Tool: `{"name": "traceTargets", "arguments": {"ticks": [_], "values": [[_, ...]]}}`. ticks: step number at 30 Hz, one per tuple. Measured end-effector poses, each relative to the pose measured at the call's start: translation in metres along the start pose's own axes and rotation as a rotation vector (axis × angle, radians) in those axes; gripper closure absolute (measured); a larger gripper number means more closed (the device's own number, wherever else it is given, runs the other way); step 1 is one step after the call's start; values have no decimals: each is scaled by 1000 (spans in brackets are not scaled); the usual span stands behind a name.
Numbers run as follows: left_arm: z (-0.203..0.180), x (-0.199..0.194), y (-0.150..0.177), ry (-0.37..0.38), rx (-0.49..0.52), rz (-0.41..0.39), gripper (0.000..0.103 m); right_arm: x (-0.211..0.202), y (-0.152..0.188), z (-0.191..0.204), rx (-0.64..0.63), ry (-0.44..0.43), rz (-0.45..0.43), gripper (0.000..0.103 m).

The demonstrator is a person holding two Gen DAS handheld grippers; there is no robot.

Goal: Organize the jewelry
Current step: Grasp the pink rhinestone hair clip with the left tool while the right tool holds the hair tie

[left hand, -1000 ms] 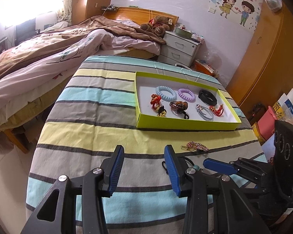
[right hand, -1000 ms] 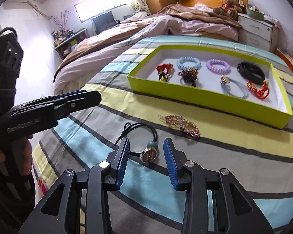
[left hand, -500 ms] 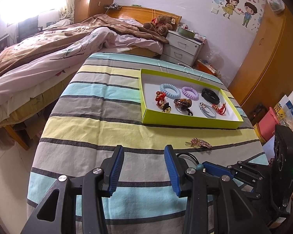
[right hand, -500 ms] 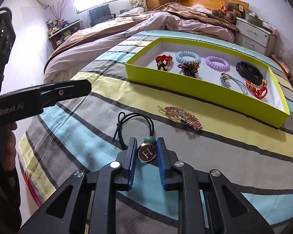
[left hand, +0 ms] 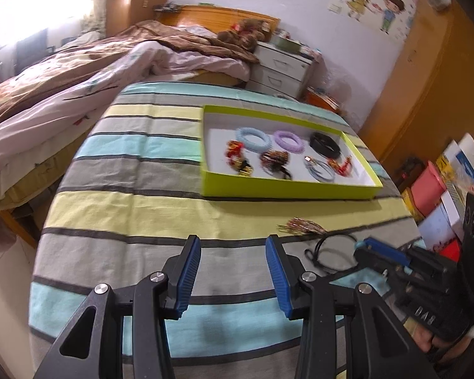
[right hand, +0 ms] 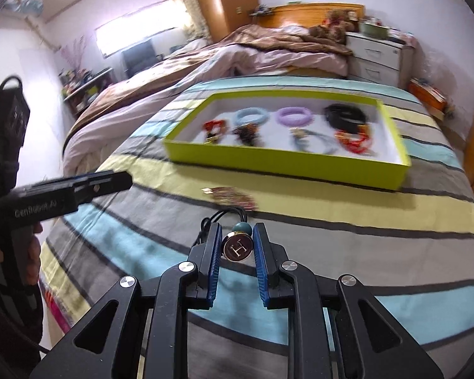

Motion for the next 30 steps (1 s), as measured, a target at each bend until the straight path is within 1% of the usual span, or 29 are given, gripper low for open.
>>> {"name": "traceTargets", "arguments": {"ticks": [3, 5, 7, 9, 11, 12, 14, 17, 20, 21, 25, 27, 30], "values": [[-16, 9, -2, 48, 33, 9, 61, -9, -1, -17, 33, 23, -18, 82], [-27, 20, -5, 77, 69, 33, 61, -16, -2, -29, 58, 37, -30, 82], [-36, 28, -9, 62, 91, 36, 61, -20, -3, -39, 74, 50, -35, 82], [-45, 34, -11, 78, 124, 39, 61, -25, -3, -48, 90, 66, -48, 82], [-55, 44, -13, 109, 148, 62, 60, -29, -3, -52, 100, 67, -52, 82], [-57, 48, -13, 111, 152, 74, 60, -31, -4, -55, 105, 66, -59, 82], [-63, 54, -14, 107, 167, 78, 60, -32, -5, -57, 109, 69, -62, 82], [-70, 65, -13, 132, 181, 108, 60, -33, -5, -60, 110, 79, -64, 82], [-70, 72, -11, 81, 195, 113, 54, -34, -6, -63, 115, 81, -67, 82], [-72, 73, -10, 81, 208, 113, 54, -35, -5, -64, 115, 84, -68, 82], [-75, 78, -5, 117, 194, 147, 53, -37, -3, -66, 125, 87, -73, 82], [-80, 76, -1, 122, 213, 147, 53, -38, -3, -68, 130, 86, -76, 82], [-87, 74, 3, 155, 217, 162, 53, -39, -2, -68, 133, 90, -79, 82]]}}
Point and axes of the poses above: each gripper's, at about its wrist camera, not at the fingertips, and x roughly the way its jaws point, z to its left, y to its underside, the point moved 4 cm from there along x, roughly the way its jaws point, and after that the axes turned 6 degrees about -z, right-handed, at the moved point
